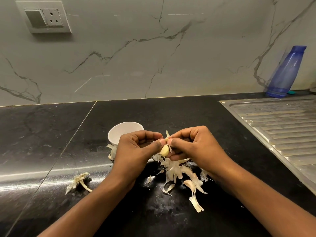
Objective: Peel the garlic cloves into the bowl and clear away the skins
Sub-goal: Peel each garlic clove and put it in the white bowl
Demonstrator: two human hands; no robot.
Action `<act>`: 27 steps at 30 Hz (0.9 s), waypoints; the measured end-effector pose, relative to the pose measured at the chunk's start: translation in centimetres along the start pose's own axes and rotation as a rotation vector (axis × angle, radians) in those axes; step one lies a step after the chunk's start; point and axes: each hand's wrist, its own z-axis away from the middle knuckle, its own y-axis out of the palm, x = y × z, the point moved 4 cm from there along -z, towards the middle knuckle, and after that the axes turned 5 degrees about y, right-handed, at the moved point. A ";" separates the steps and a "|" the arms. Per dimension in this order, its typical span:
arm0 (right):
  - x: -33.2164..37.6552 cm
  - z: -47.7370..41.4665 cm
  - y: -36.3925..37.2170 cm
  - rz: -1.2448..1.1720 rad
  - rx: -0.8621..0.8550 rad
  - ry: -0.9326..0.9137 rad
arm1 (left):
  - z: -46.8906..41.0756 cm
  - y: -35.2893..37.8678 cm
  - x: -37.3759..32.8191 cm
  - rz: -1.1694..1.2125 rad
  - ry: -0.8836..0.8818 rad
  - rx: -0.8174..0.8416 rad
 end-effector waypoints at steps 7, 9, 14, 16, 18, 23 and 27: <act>-0.2 -0.1 -0.1 0.043 0.007 0.040 | -0.3 -0.4 0.1 -0.129 0.025 0.015; -0.1 -0.2 -0.5 0.067 -0.014 0.025 | -0.4 -0.7 -0.5 -0.183 0.044 0.039; 0.5 -0.1 -1.6 0.173 -0.051 -0.056 | -0.8 -1.8 -1.8 -0.458 0.109 0.294; 0.7 0.0 -1.9 0.233 -0.028 -0.087 | -0.6 -1.7 -2.0 -0.551 0.090 0.431; 0.8 0.0 -2.0 0.298 0.002 -0.125 | -0.4 -1.6 -2.1 -0.577 0.066 0.525; 0.8 -0.2 -2.4 0.332 0.053 -0.149 | 0.3 -0.9 -2.4 -0.678 0.151 0.692; 0.9 -0.3 -2.6 0.292 0.082 -0.168 | 0.7 -0.5 -2.2 -0.738 0.166 0.764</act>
